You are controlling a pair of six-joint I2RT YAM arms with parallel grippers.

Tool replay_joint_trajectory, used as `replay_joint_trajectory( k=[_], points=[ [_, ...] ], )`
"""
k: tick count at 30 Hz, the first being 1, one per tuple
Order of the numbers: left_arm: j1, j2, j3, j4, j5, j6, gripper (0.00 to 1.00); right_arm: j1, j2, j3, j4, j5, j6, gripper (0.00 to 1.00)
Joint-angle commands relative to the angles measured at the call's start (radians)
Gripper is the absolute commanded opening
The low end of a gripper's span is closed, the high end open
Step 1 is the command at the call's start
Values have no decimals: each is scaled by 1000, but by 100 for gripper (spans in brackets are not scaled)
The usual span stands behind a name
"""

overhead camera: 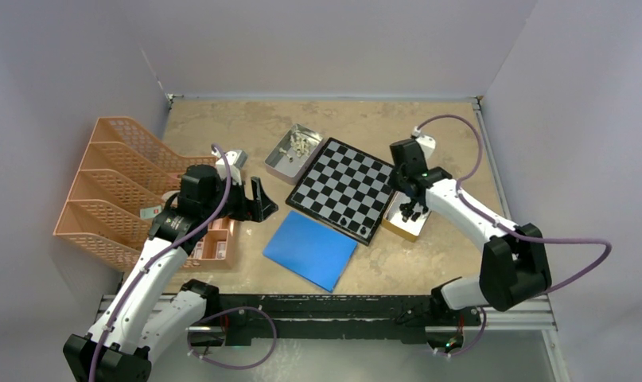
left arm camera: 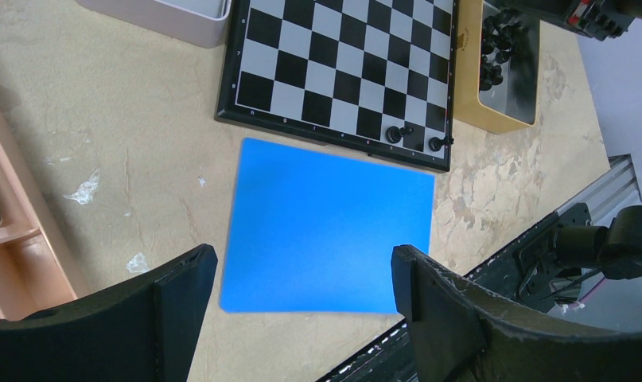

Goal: Set up the chess pieces on the board
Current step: Place the chess piece on the chessboard.

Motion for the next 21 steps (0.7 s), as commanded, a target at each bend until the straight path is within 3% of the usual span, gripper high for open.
replay_joint_trajectory(
  k=[1, 21],
  points=[
    [-6, -8, 5, 27, 7, 6, 81, -115, -49, -60, 62, 32, 21, 8],
    [-6, -3, 5, 28, 12, 7, 81, -182, 161, -127, 219, 37, 38, 10]
  ],
)
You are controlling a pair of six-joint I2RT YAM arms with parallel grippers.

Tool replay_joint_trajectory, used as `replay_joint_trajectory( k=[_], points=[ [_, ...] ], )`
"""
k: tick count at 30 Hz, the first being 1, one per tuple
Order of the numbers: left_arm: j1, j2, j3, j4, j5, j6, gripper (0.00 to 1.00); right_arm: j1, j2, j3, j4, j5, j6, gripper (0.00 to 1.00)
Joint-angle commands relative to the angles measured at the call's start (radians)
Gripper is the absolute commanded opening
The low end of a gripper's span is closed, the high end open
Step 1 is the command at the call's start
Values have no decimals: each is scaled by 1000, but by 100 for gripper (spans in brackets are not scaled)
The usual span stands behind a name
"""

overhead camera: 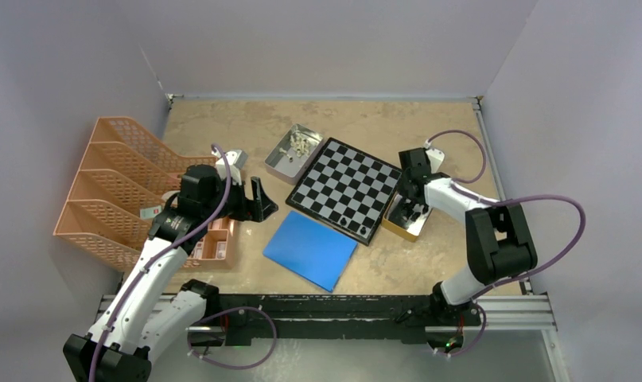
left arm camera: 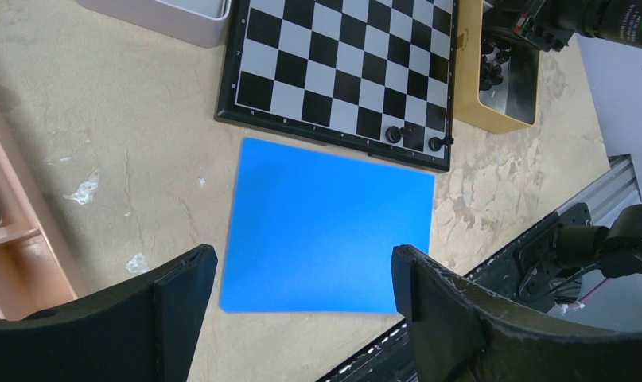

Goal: Set up the chess pieces on the board
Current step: Place the chess piece on the chessboard.

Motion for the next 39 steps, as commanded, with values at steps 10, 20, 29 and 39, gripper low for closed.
replay_joint_trajectory(
  k=[10, 20, 29, 39],
  points=[
    [-6, 0, 5, 28, 10, 7, 81, -8, 9, -12, 41, 10, 15, 24],
    [-6, -3, 5, 26, 9, 5, 81, -7, -20, -26, 32, -4, 3, 24],
    [-6, -4, 4, 26, 5, 3, 81, -8, -15, -32, 48, -11, -12, 20],
    [-6, -4, 4, 27, 4, 3, 81, -7, -20, -39, 74, -28, -33, 21]
  ],
)
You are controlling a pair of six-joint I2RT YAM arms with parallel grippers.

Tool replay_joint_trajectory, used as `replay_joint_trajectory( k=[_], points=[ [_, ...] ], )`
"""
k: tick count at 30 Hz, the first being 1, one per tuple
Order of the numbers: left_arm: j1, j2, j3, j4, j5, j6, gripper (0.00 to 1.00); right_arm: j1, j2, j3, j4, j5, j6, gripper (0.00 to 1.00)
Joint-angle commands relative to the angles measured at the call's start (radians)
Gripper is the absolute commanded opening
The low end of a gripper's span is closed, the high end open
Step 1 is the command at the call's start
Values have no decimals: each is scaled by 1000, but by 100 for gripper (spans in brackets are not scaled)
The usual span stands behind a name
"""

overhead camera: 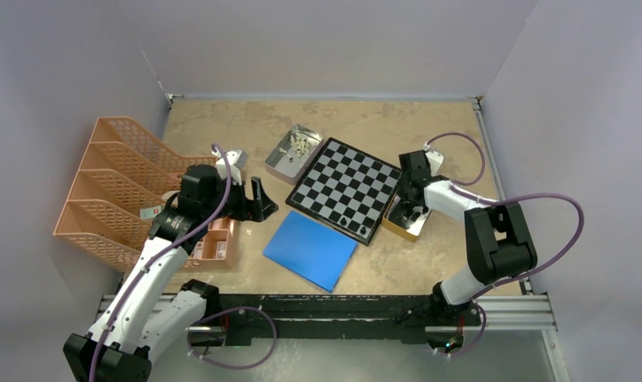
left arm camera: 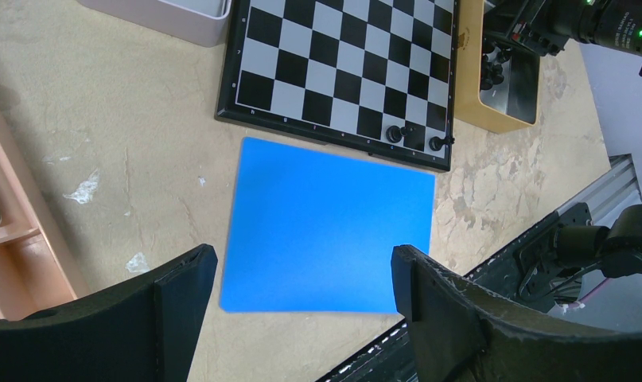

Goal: Set up the chess pieces on the board
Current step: Place the chess piece on the chessboard.

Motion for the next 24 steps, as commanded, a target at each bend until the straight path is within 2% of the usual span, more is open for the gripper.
replay_joint_trajectory(
  k=[1, 7, 11, 19, 24],
  points=[
    [-6, -7, 5, 27, 3, 4, 81, -5, -35, -9, 35, -21, -23, 20],
    [-6, -8, 5, 27, 4, 5, 81, -4, -55, -8, 34, -49, -33, 16],
    [-6, -7, 5, 27, 4, 5, 81, -5, -86, -6, 12, -40, -31, 10],
    [-6, -11, 6, 25, 4, 4, 81, 4, -207, 70, -113, -83, -54, 8],
    [-6, -14, 4, 27, 4, 5, 81, 128, -220, 155, -186, -75, -46, 7]
  ],
)
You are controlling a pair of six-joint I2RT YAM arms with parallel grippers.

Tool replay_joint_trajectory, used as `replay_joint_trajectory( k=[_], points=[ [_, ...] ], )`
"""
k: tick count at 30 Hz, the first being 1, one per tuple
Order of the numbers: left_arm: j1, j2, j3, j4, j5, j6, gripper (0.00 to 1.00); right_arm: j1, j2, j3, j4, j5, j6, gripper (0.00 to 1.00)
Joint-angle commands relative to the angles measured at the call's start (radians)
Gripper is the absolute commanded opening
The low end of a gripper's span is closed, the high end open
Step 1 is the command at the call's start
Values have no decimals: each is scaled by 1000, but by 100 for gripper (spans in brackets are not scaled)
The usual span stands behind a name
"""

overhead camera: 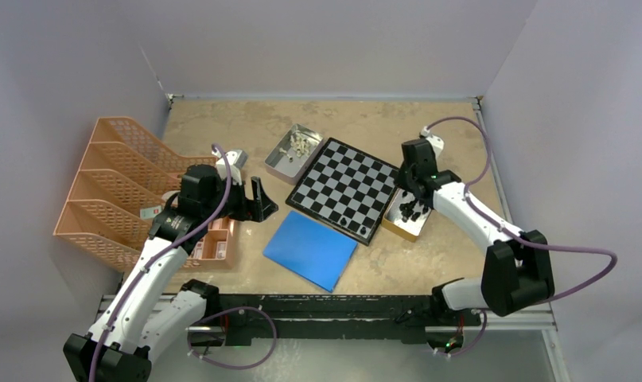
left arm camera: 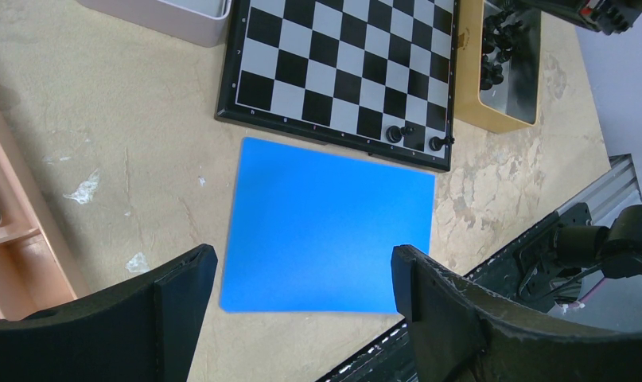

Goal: Set up the chess pieces on the board
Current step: Place the chess piece on the chessboard.

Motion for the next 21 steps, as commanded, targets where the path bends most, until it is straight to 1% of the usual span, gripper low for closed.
replay_joint_trajectory(
  k=[1, 4, 6, 13, 16, 21],
  points=[
    [-6, -14, 5, 27, 5, 5, 81, 140, -20, 105, -75, -1, -3, 7],
    [-6, -11, 5, 27, 5, 5, 81, 222, -6, 125, -95, 29, 15, 7],
    [-6, -12, 4, 26, 4, 4, 81, 253, 2, 126, -105, 35, 20, 7],
    [-6, -11, 5, 27, 3, 4, 81, 324, 16, 68, -99, -15, 36, 8],
    [-6, -11, 5, 26, 2, 4, 81, 362, 50, 60, -103, 15, 42, 7],
    [-6, -10, 6, 25, -2, 3, 81, 412, 105, 51, -76, 14, 59, 8]
  ],
)
